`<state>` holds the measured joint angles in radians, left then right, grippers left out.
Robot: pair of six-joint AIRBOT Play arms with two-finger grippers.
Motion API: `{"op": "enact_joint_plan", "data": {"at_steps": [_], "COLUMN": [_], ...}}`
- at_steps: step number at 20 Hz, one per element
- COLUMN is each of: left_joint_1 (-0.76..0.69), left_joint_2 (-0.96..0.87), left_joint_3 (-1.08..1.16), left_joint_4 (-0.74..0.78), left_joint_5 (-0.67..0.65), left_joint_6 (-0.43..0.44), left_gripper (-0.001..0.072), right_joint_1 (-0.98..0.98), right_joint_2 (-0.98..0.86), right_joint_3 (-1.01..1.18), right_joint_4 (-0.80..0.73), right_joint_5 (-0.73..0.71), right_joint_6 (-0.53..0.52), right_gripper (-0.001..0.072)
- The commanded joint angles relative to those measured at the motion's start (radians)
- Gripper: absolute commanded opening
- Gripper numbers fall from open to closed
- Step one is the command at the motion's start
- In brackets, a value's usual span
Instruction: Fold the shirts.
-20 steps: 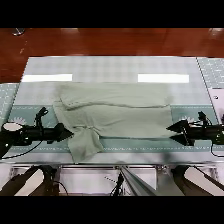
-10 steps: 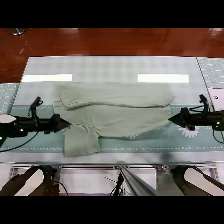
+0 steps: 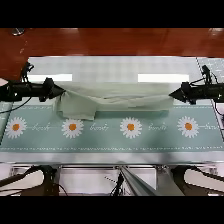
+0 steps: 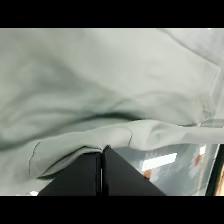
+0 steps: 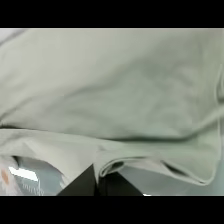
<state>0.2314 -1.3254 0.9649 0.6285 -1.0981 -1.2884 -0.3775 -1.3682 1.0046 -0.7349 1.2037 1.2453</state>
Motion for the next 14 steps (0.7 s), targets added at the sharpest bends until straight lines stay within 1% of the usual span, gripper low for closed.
{"op": "enact_joint_plan", "data": {"at_steps": [1, 3, 4, 9, 14], "left_joint_1": [-0.026, -0.029, -0.029, -0.028, -0.028], "left_joint_2": [-0.188, -0.277, -0.316, -0.445, -0.506], "left_joint_3": [0.195, 0.279, 0.314, 0.432, 0.489], "left_joint_4": [0.000, -0.001, -0.001, -0.001, -0.002], "left_joint_5": [0.005, 0.005, 0.005, 0.006, 0.010], "left_joint_6": [-0.065, -0.107, -0.113, -0.116, -0.118], "left_gripper": [0.0029, 0.0029, 0.0029, 0.0029, 0.0028], "right_joint_1": [0.045, 0.045, 0.045, 0.045, 0.056], "right_joint_2": [-0.132, -0.200, -0.231, -0.340, -0.398], "right_joint_3": [0.153, 0.225, 0.256, 0.332, 0.353], "right_joint_4": [0.004, 0.005, 0.005, 0.036, 0.090], "right_joint_5": [-0.057, -0.060, -0.060, -0.086, -0.134], "right_joint_6": [0.061, 0.084, 0.090, 0.093, 0.085], "right_gripper": [0.0017, 0.0017, 0.0017, 0.0017, 0.0017]}}
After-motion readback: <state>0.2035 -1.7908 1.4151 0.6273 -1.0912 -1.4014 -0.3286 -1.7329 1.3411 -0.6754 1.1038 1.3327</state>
